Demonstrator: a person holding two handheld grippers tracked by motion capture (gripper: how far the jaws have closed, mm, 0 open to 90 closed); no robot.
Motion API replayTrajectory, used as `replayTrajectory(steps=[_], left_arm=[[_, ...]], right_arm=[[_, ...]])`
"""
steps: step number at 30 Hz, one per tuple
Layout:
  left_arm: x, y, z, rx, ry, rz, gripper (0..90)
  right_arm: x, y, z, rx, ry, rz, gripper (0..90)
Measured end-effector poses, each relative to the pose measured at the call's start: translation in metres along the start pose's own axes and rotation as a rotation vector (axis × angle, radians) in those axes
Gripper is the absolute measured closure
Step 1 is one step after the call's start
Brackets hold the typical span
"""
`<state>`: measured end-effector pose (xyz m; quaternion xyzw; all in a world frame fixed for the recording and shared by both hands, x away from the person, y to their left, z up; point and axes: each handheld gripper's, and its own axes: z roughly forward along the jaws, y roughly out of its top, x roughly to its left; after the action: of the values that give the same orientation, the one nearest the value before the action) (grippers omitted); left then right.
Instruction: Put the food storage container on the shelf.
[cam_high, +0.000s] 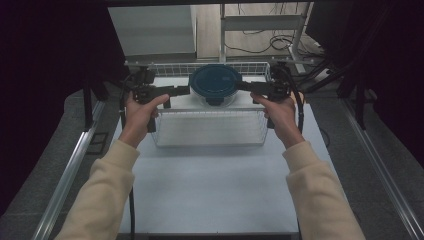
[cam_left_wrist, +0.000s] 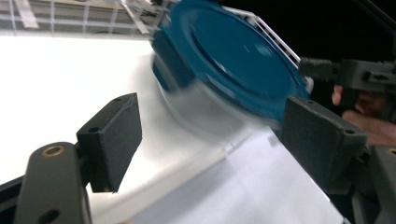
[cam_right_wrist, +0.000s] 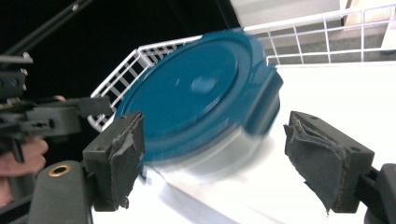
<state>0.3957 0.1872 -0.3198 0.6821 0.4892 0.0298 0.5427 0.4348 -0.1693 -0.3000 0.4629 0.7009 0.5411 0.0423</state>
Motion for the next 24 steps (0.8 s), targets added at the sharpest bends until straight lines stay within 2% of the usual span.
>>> replayTrajectory(steps=[1,2,3,5,6,7,8,9,10,11,13,16,18,19,20,21,24], left_arm=[[-0.005,-0.015,-0.007,0.012,-0.001,0.030,20.5],[-0.005,-0.015,-0.007,0.012,-0.001,0.030,20.5],[-0.008,-0.031,-0.015,0.021,0.008,0.065,20.5],[-0.010,-0.046,-0.022,0.019,0.000,0.079,20.4],[-0.010,-0.046,-0.022,0.019,0.000,0.079,20.4],[-0.011,-0.067,-0.030,0.022,0.005,0.094,20.4],[-0.011,-0.067,-0.030,0.022,0.005,0.094,20.4],[-0.012,-0.076,-0.034,0.022,0.008,0.104,20.4],[-0.012,-0.086,-0.037,0.023,0.013,0.112,20.4],[-0.013,-0.103,-0.041,0.026,0.022,0.125,20.5],[-0.012,-0.123,-0.044,0.035,0.031,0.135,20.4],[-0.007,-0.153,-0.045,0.067,0.042,0.137,20.1],[-0.001,-0.171,-0.045,0.081,0.053,0.124,20.0],[0.002,-0.179,-0.045,0.096,0.056,0.114,20.0],[0.002,-0.179,-0.045,0.096,0.056,0.114,20.0],[0.008,-0.194,-0.043,0.112,0.077,0.098,20.0],[0.015,-0.211,-0.039,0.144,0.096,0.091,20.0]], right_arm=[[0.002,-0.010,-0.011,-0.001,0.011,-0.056,19.7],[0.003,-0.016,-0.016,0.005,0.014,-0.084,19.7],[0.004,-0.023,-0.022,0.008,0.015,-0.108,19.7],[0.005,-0.037,-0.034,0.001,0.015,-0.151,19.7],[0.005,-0.043,-0.038,-0.002,0.017,-0.169,19.7],[0.006,-0.051,-0.044,0.001,0.019,-0.187,19.7],[0.006,-0.051,-0.044,0.001,0.019,-0.187,19.7],[0.006,-0.072,-0.056,-0.001,0.012,-0.232,19.6],[0.006,-0.072,-0.056,-0.001,0.012,-0.232,19.6],[0.006,-0.091,-0.065,0.002,0.005,-0.259,19.6],[0.004,-0.110,-0.072,0.007,0.000,-0.276,19.6],[-0.001,-0.139,-0.081,0.027,0.008,-0.265,19.7],[-0.007,-0.159,-0.086,0.033,0.012,-0.256,19.7],[-0.010,-0.169,-0.087,0.043,0.010,-0.250,19.6],[-0.013,-0.178,-0.089,0.051,0.007,-0.244,19.6],[-0.016,-0.187,-0.090,0.064,0.003,-0.240,19.7],[-0.024,-0.208,-0.091,0.091,-0.028,-0.247,19.7]])
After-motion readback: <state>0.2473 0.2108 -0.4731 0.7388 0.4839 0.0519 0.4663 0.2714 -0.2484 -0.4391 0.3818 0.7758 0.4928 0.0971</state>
